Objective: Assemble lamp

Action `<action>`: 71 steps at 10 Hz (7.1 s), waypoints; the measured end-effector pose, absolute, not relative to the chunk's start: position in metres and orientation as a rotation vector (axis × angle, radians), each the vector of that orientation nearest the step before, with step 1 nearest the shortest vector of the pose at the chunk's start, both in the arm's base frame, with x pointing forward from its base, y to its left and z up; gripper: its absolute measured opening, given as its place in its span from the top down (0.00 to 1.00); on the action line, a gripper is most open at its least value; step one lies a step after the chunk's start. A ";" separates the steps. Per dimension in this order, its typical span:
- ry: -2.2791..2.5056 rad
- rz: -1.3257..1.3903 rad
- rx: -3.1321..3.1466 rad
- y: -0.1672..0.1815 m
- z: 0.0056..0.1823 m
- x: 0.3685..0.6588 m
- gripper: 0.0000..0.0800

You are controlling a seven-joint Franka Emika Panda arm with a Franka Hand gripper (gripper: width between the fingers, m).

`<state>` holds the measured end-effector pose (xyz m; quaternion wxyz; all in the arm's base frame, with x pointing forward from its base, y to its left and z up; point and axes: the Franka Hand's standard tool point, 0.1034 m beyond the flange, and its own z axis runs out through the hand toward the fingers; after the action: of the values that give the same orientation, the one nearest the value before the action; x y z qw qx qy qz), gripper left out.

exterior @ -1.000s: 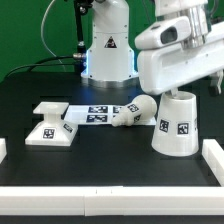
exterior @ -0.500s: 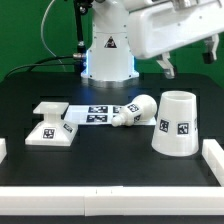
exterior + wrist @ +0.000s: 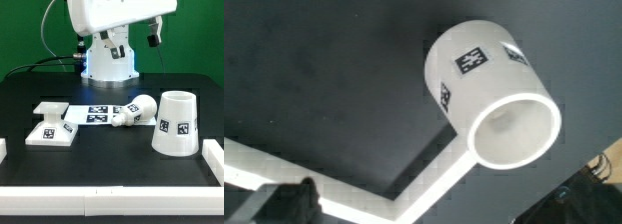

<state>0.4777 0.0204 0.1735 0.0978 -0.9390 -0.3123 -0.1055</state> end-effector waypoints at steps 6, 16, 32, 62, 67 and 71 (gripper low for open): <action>-0.640 -0.117 -3.002 -0.047 0.148 0.460 0.13; -0.336 -0.028 -3.019 -0.136 0.118 0.437 0.13; 0.235 0.042 -3.025 -0.129 0.064 0.455 0.13; 0.107 0.000 -3.047 -0.145 0.068 0.448 0.13; 0.093 0.011 -3.054 -0.145 0.048 0.443 0.13; 0.091 0.009 -3.057 -0.144 0.046 0.444 0.14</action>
Offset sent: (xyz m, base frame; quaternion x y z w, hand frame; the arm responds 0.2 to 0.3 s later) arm -0.0100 -0.0629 -0.0454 -0.0230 -0.0955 0.0426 0.9943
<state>0.4436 -0.1441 0.0462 0.0418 -0.9987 0.0298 0.0029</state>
